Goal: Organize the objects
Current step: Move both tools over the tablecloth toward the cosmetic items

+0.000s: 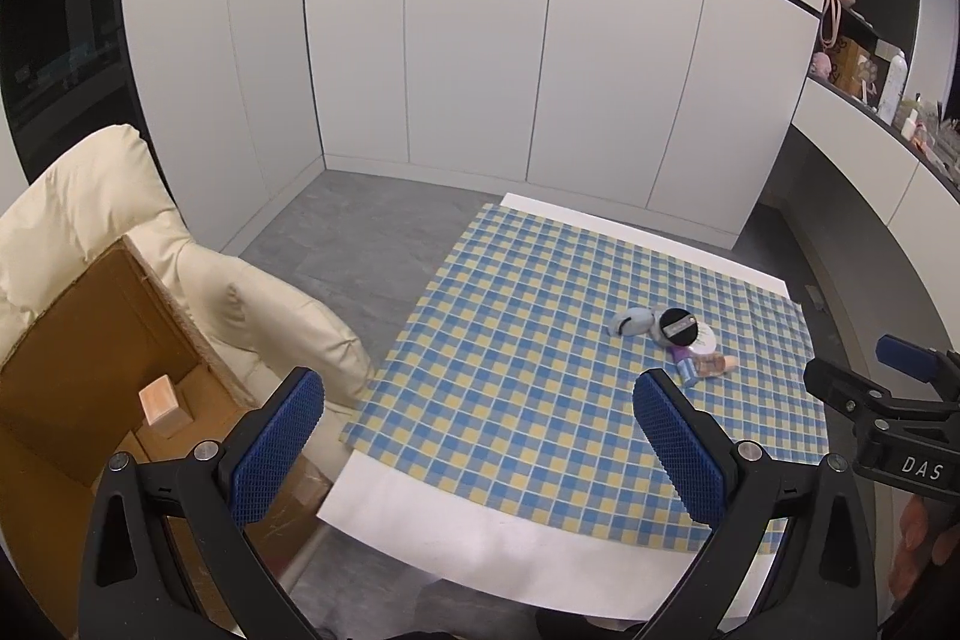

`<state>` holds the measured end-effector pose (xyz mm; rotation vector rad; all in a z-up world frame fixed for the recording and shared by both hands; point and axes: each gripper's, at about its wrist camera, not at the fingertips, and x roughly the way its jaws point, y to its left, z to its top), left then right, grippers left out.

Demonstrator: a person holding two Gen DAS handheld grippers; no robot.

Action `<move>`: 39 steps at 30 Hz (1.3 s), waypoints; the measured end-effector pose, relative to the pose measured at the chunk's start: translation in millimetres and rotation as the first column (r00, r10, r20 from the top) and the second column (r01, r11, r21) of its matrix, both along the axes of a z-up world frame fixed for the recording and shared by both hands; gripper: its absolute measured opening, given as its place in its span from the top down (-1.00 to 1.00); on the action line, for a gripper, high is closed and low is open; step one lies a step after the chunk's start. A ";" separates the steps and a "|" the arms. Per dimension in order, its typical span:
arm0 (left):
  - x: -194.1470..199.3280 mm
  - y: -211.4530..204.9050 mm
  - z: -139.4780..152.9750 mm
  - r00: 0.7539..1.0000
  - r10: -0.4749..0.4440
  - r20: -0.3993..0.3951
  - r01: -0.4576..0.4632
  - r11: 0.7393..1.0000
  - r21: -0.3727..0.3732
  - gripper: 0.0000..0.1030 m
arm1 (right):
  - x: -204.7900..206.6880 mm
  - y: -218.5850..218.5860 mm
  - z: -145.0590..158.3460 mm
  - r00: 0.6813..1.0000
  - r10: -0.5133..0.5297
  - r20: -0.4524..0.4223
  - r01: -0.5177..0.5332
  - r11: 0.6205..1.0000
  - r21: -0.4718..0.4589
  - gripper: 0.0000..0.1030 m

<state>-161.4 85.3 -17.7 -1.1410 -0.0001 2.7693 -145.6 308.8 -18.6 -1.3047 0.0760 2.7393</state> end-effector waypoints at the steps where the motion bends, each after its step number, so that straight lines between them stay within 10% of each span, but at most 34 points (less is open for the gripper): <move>1: 0.2 2.1 -0.3 1.000 -0.002 0.000 0.002 1.000 0.000 -0.99 | 1.3 3.0 0.2 1.000 -0.004 -0.001 0.004 1.000 0.000 -0.97; 39: 3.3 101.9 -11.1 0.984 -0.177 0.026 0.178 0.984 -0.031 -0.99 | 44.4 84.3 -1.8 0.991 -0.130 0.021 0.130 0.991 -0.006 -0.96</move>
